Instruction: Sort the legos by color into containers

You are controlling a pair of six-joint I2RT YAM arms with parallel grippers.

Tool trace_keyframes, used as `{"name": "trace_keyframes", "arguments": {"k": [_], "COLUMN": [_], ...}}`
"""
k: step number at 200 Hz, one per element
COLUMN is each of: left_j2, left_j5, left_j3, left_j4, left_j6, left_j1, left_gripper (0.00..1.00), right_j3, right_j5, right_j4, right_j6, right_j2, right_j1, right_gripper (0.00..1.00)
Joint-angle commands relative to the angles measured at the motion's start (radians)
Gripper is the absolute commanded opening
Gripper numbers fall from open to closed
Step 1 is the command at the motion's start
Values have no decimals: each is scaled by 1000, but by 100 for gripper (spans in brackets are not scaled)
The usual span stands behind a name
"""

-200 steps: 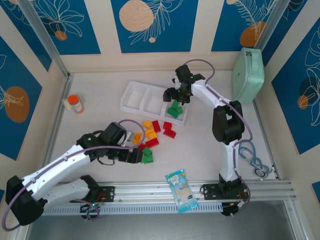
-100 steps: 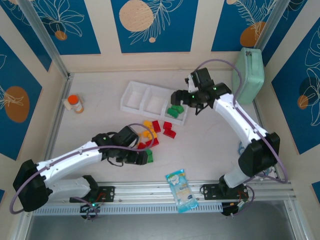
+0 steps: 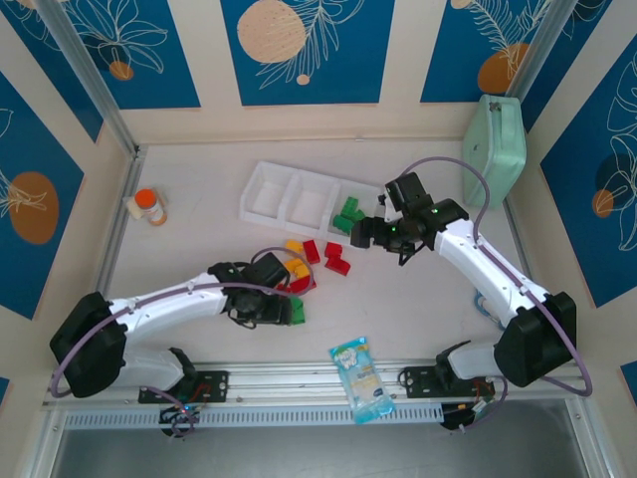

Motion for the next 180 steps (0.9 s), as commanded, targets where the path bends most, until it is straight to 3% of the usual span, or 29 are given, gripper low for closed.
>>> {"name": "trace_keyframes", "arguments": {"k": [1,105,180], "left_j2": [33,223,83], "left_j5": [-10,5,-8], "left_j3": [35,143,-37], "left_j4": [40,23,37], "left_j6": [-17,58,25], "left_j1": [3,14,78], "left_gripper": [72,63,57], "right_j3": [-4,-26,-37], "right_j5": [-6,24,34], "right_j4": [-11,-19,-24], "right_j6": [27,33,32], "right_j2": [-22,-33,-44], "right_j1": [8,10,10], "right_gripper": [87,86,86]}}
